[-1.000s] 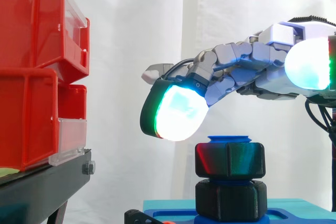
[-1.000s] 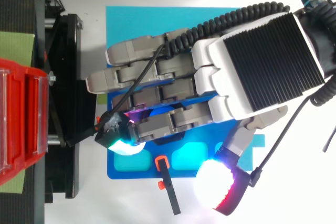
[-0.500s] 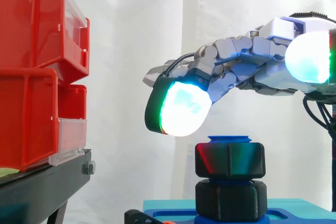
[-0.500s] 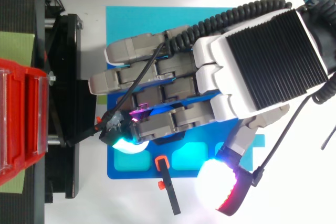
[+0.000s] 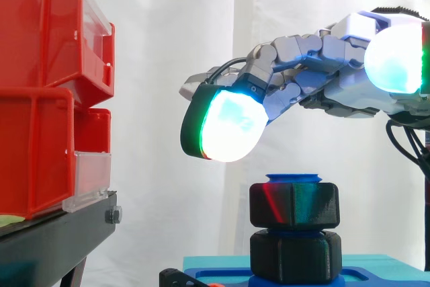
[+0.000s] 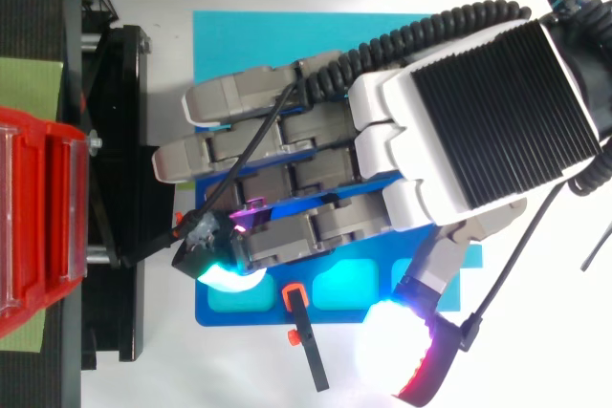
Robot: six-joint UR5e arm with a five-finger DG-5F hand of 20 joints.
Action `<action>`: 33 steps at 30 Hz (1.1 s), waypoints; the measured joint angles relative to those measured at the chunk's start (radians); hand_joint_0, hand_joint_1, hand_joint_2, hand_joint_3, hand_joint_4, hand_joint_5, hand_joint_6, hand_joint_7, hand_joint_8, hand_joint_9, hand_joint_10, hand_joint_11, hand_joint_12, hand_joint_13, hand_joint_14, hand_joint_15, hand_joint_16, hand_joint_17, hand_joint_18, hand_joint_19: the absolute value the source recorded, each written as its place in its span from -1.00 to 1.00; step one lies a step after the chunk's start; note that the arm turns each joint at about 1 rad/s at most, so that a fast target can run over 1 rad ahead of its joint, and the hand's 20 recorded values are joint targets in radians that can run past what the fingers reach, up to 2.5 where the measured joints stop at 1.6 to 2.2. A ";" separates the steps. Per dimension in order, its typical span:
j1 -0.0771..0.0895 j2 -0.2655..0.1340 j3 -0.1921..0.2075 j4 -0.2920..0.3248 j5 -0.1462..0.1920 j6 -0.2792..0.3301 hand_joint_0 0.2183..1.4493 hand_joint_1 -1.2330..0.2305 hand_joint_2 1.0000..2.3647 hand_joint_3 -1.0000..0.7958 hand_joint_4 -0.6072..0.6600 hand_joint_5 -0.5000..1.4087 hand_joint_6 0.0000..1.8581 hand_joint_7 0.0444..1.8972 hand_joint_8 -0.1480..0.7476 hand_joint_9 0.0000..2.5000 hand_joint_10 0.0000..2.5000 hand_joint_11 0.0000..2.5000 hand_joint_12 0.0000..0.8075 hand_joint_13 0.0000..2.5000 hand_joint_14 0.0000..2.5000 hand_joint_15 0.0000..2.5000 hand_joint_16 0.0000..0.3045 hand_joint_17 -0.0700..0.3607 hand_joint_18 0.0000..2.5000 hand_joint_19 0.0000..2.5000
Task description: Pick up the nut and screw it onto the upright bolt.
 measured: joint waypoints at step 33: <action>0.027 0.000 -0.096 0.114 0.058 0.032 -0.56 0.58 -1.00 -0.44 0.22 -0.50 -0.46 -0.18 -0.36 -0.46 -1.00 -1.00 -0.40 -0.80 -1.00 -1.00 -0.79 -0.35 -1.00 -1.00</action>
